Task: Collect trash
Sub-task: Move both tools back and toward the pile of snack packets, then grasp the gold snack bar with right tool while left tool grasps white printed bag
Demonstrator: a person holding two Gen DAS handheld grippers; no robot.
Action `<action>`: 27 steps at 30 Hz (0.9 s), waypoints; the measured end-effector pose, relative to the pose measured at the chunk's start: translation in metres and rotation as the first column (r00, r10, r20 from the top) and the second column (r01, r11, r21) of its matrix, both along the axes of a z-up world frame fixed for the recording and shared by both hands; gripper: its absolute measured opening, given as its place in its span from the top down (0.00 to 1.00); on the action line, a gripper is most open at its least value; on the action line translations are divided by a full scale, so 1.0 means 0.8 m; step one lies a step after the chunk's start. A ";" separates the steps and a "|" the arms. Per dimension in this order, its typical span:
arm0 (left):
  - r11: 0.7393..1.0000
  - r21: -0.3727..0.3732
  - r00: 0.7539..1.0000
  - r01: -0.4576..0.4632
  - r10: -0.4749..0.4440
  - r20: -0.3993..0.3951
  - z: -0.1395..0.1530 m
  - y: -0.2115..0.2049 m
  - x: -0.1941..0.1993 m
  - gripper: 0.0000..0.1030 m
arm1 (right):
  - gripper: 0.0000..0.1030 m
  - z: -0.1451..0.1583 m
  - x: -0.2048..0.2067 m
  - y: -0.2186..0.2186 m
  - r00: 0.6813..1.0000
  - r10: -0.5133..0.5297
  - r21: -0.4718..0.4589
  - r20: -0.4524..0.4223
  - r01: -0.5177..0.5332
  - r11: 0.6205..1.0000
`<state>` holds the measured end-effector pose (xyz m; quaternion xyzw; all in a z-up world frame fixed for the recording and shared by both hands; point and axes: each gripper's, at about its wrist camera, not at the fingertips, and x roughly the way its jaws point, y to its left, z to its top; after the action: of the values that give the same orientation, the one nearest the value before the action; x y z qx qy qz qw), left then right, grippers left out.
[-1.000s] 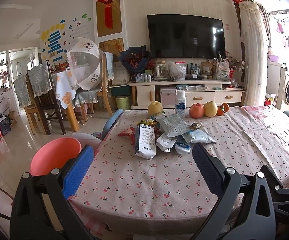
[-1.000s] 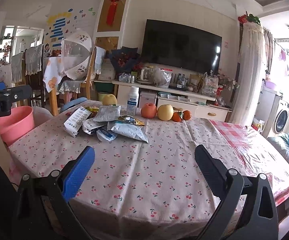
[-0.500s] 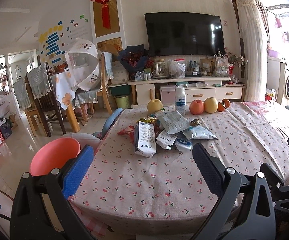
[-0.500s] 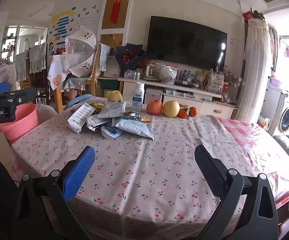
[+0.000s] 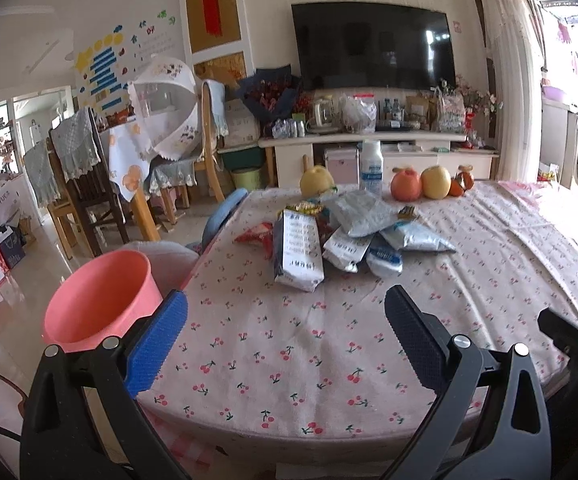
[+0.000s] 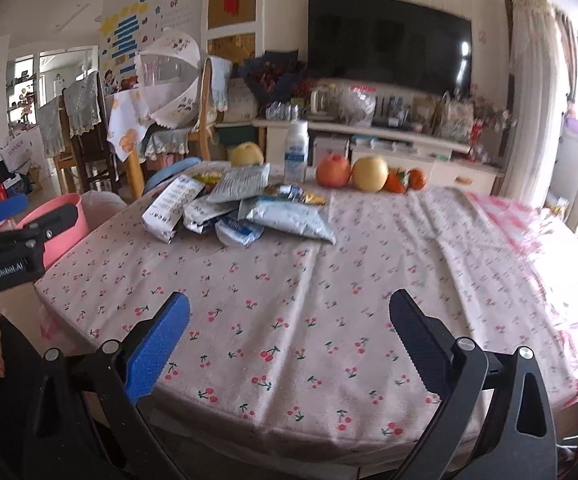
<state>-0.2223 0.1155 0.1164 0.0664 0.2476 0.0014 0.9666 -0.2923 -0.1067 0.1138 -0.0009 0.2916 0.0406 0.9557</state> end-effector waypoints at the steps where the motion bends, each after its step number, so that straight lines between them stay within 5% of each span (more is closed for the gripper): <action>1: 1.000 0.000 1.000 0.000 0.000 -0.016 -0.004 0.005 0.007 0.04 | 0.04 -0.004 0.006 -0.002 1.000 0.006 0.016 -0.020 -0.006 1.000; 13: 0.984 -0.176 0.983 0.022 -0.053 -0.174 -0.028 0.038 0.097 0.04 | 0.04 -0.025 0.078 -0.035 0.991 0.027 0.177 -0.131 -0.004 0.984; 23: 0.994 -0.104 0.979 0.017 -0.038 -0.201 -0.047 0.008 0.189 0.05 | 0.06 -0.036 0.171 -0.088 0.985 0.014 0.402 -0.171 0.056 0.914; 27: 0.995 -0.095 0.978 -0.017 -0.003 -0.207 -0.055 0.007 0.224 0.08 | 0.21 -0.043 0.210 -0.102 0.982 0.011 0.468 -0.190 0.081 0.880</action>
<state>-0.0430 0.1208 0.0727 0.0185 0.3468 -0.0139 0.9376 -0.1241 -0.1883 0.0794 0.2419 0.3613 0.0932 0.8957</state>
